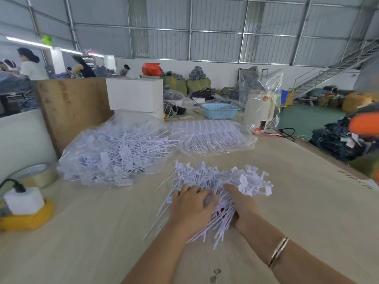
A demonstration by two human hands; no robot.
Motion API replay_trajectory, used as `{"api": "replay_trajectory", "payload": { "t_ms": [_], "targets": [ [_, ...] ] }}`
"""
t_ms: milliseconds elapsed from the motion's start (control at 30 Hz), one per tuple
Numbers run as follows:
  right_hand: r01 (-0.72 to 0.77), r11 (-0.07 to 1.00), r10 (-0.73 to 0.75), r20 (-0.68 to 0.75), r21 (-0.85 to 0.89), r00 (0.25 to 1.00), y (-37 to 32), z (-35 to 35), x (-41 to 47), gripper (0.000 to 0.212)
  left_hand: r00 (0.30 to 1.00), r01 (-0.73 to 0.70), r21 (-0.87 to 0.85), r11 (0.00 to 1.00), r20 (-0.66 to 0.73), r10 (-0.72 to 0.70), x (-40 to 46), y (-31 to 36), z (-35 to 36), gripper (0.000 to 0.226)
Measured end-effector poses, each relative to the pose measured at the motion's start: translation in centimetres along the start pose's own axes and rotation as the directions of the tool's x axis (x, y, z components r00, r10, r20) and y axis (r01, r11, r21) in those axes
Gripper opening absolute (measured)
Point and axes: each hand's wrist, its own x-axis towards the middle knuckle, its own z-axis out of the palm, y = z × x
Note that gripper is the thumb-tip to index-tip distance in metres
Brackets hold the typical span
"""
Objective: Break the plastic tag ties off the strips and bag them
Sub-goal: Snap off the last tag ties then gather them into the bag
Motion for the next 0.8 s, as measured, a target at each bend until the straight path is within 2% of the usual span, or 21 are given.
{"api": "replay_trajectory", "payload": {
  "t_ms": [67, 133, 167, 233, 267, 300, 367, 400, 467, 533, 667, 800],
  "targets": [
    [0.028, 0.999, -0.029, -0.016, -0.019, 0.999, 0.1, -0.3, -0.1, 0.049, 0.997, 0.005, -0.079, 0.997, -0.071, -0.011, -0.1, 0.4, -1.0, 0.052],
    [0.051, 0.998, -0.052, -0.018, -0.034, 0.999, 0.3, -0.6, -0.3, 0.051, 0.974, -0.025, -0.081, 0.996, -0.225, 0.006, -0.2, 0.3, -2.2, 0.049],
    [0.052, 0.998, -0.053, -0.009, -0.035, 0.999, 0.4, -0.8, -0.4, 0.048, 0.943, -0.048, -0.048, 0.998, -0.331, 0.029, -0.3, 0.1, -2.9, 0.041],
    [0.043, 0.999, -0.042, 0.011, -0.025, 0.999, 0.2, -1.1, -0.7, 0.037, 0.826, -0.065, 0.047, 0.997, -0.559, 0.08, 0.1, -1.0, -3.9, 0.015],
    [0.034, 0.999, -0.034, 0.019, -0.014, 0.999, 0.0, -1.3, -0.9, 0.032, 0.785, -0.021, 0.097, 0.995, -0.615, 0.077, 0.4, -1.5, -4.3, 0.016],
    [0.034, 0.999, -0.034, 0.028, -0.007, 0.999, -0.1, -1.5, -0.9, 0.029, 0.794, 0.057, 0.139, 0.989, -0.607, 0.04, 0.7, -2.2, -4.8, 0.034],
    [0.059, 0.998, -0.058, 0.054, -0.024, 0.997, -0.3, -1.7, -1.0, 0.031, 0.88, 0.238, 0.245, 0.94, -0.465, -0.101, 1.6, -4.0, -5.5, 0.063],
    [0.072, 0.997, -0.069, 0.067, -0.041, 0.995, -0.3, -1.7, -0.9, 0.035, 0.905, 0.301, 0.309, 0.902, -0.391, -0.168, 2.0, -4.8, -5.8, 0.069],
    [0.106, 0.993, -0.1, 0.106, -0.049, 0.989, -0.3, -1.7, -1.0, 0.039, 0.928, 0.347, 0.4, 0.849, -0.279, -0.247, 2.7, -6.1, -6.2, 0.057],
    [0.146, 0.988, -0.138, 0.13, -0.054, 0.982, -0.4, -1.6, -1.2, 0.032, 0.945, 0.32, 0.399, 0.859, -0.203, -0.258, 3.0, -6.4, -6.4, 0.042],
    [0.142, 0.99, -0.145, 0.178, 0.026, 0.973, -0.6, -1.7, -1.0, 0.037, 0.977, 0.16, 0.212, 0.964, -0.176, -0.123, 3.6, -4.6, -4.8, 0.05],
    [0.151, 0.98, -0.178, 0.22, 0.131, 0.959, -1.0, -2.3, -0.3, 0.016, 0.993, 0.013, 0.173, 0.985, -0.122, 0.008, 3.6, -2.9, -3.2, 0.054]
  ]
}}
